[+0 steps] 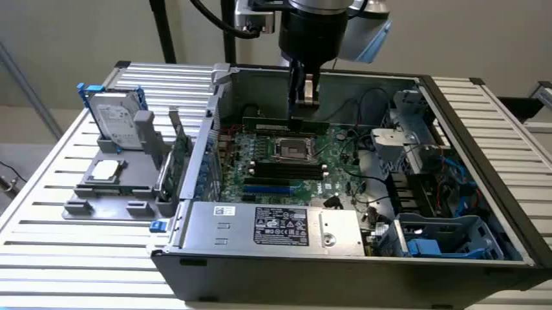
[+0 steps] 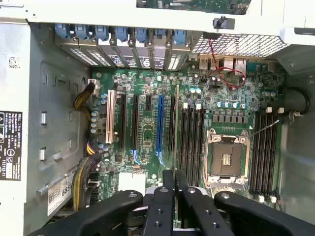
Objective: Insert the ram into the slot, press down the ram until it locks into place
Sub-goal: 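Insert the ram into the slot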
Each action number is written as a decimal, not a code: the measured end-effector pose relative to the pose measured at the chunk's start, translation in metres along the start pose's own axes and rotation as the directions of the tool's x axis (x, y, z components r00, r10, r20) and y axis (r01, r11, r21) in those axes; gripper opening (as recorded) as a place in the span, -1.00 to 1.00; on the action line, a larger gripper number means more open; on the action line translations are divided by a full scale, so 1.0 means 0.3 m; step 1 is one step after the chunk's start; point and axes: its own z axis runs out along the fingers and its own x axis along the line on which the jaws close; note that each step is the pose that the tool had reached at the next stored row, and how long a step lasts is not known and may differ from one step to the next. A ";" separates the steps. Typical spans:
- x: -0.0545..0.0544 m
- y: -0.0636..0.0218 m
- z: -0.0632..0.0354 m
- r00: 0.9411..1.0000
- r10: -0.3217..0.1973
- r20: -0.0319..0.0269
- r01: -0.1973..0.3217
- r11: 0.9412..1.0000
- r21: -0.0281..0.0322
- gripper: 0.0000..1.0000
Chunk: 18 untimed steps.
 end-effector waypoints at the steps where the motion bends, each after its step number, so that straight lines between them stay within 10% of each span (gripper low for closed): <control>1: 0.000 0.000 0.000 1.000 0.000 0.000 0.000 1.000 0.000 -0.74; 18: -0.001 -0.021 0.027 1.000 0.000 0.001 0.000 1.000 0.000 -0.74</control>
